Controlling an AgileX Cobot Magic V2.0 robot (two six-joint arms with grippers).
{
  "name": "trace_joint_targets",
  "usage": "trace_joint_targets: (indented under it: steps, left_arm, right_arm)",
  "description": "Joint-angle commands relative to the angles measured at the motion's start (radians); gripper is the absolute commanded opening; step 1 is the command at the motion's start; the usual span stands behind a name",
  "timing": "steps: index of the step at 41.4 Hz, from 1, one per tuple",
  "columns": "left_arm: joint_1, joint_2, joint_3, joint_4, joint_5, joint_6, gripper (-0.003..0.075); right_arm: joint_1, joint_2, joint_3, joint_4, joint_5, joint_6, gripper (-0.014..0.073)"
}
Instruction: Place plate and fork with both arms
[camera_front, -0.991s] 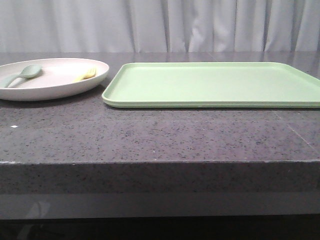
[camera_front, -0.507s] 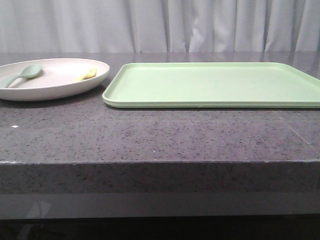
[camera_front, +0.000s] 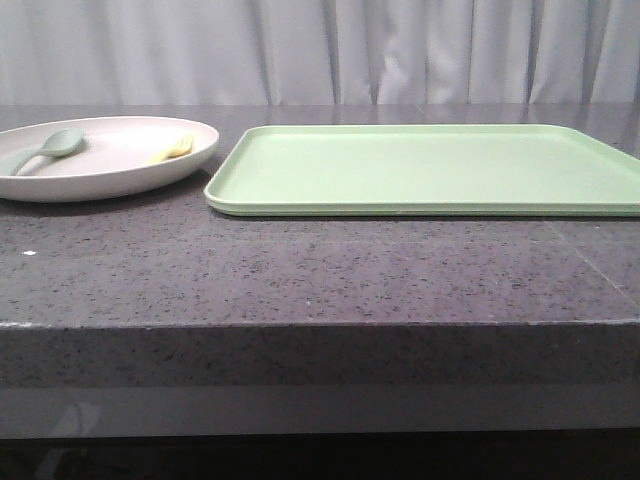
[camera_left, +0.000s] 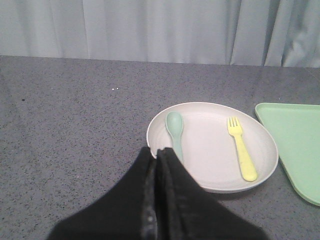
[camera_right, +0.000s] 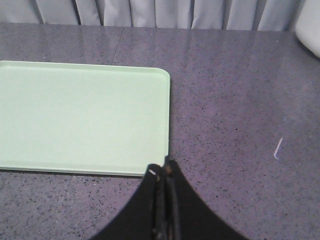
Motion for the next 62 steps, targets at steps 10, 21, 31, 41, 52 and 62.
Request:
trace_joint_targets:
  steps: [10, 21, 31, 41, 52, 62]
  left_arm:
    - [0.000, 0.016, -0.036, -0.027, -0.085, -0.012, 0.0186]
    - [-0.083, 0.016, -0.036, -0.022, -0.089, -0.012, 0.0472]
    - [-0.100, 0.016, -0.036, -0.027, -0.089, -0.012, 0.0472]
    - [-0.100, 0.020, -0.036, -0.027, -0.120, -0.012, 0.0473]
    - [-0.100, 0.151, -0.080, -0.014, -0.057, -0.012, 0.0553]
    - [-0.056, 0.411, -0.229, 0.071, 0.068, -0.012, 0.0526]
  right_arm:
    - [-0.003, 0.014, -0.034, -0.015, -0.080, -0.007, 0.0137]
    - [-0.003, 0.014, -0.034, -0.016, -0.086, -0.007, 0.0456]
    - [-0.003, 0.014, -0.034, -0.016, -0.086, -0.007, 0.0456]
    - [-0.003, 0.014, -0.034, -0.016, -0.086, -0.007, 0.0456]
    - [-0.003, 0.014, -0.034, -0.016, -0.086, -0.007, 0.0456]
    - [-0.003, 0.014, -0.034, -0.016, -0.086, -0.007, 0.0456]
